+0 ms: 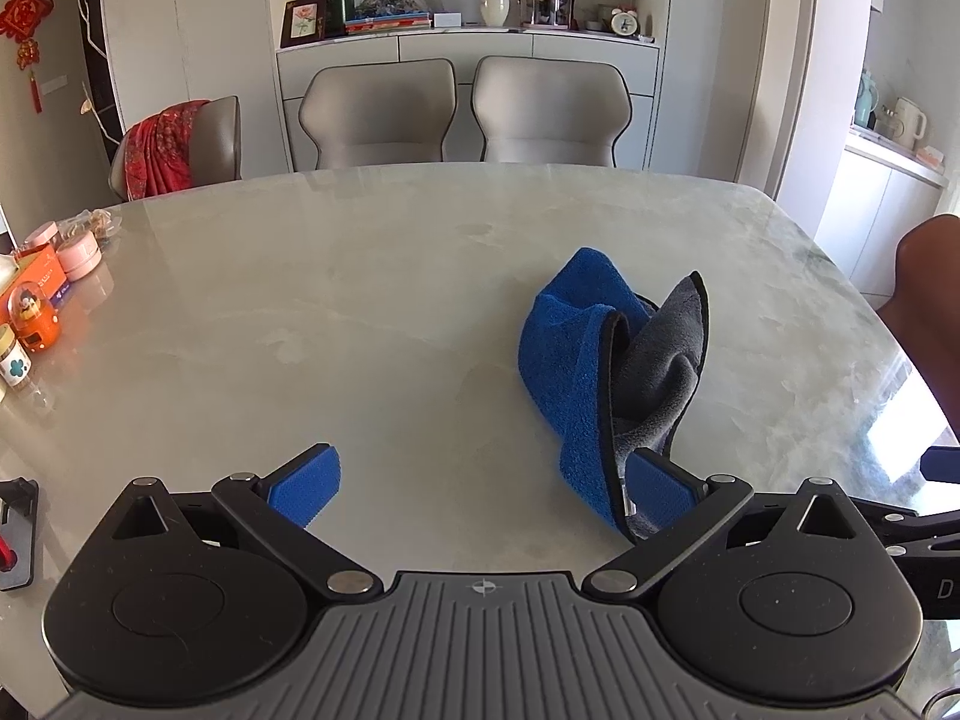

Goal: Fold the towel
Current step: 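Move both grippers toward the crumpled grey-and-blue towel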

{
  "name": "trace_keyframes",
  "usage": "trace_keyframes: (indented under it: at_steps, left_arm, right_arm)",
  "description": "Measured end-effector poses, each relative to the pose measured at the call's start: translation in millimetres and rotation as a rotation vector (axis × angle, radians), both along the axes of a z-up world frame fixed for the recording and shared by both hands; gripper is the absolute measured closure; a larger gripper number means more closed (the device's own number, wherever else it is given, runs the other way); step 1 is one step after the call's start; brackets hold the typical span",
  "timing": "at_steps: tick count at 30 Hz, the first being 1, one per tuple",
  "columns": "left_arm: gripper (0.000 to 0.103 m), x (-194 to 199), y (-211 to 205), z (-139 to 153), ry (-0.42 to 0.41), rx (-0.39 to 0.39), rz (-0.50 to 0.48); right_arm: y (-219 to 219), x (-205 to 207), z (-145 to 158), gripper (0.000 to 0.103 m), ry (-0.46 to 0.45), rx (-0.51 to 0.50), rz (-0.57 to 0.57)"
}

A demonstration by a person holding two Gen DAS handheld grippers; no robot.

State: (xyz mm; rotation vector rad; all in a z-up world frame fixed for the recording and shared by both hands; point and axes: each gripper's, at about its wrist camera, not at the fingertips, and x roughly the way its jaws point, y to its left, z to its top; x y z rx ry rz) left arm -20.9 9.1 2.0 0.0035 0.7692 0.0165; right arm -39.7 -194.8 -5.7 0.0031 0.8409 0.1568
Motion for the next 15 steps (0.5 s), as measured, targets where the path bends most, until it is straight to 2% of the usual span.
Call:
trace_keyframes:
  at_steps: [15]
  left_arm:
    - [0.0,23,-12,-10,0.038,0.002,-0.032]
  right_arm:
    - [-1,13,-11,0.001,0.056,-0.024,-0.016]
